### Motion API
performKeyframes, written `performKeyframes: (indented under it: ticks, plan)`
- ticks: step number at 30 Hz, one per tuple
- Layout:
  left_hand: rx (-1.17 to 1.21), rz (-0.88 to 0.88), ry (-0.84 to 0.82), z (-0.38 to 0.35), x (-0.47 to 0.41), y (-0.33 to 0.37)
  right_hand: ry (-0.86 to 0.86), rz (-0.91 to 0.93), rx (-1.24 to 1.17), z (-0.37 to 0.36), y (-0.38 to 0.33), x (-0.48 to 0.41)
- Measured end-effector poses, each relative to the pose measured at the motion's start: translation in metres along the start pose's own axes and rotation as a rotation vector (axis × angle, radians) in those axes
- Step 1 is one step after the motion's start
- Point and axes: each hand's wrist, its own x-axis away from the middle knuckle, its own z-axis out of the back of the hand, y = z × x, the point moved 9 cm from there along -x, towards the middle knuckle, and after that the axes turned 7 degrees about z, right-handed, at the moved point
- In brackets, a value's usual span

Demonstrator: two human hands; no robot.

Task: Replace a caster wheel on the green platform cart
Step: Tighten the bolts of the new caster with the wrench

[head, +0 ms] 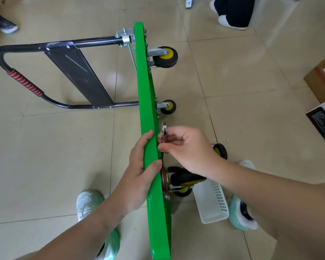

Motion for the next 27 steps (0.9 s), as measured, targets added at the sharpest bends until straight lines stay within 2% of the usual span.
performKeyframes:
  ticks: [10,13,21,27]
  plan:
    - [-0.004,0.012,0.007,0.001,-0.001,-0.001,0.026,-0.045,-0.014,-0.001,0.014,-0.011]
    - [0.011,0.023,0.004,0.002,-0.001,-0.004,0.057,-0.113,-0.023,0.004,0.025,-0.024]
    - [0.001,0.047,-0.033,0.001,-0.001,-0.006,0.064,-0.433,-0.043,0.007,0.076,-0.048]
    - [-0.028,0.05,-0.026,0.001,0.0,-0.001,0.102,-0.431,-0.045,0.011,0.071,-0.052]
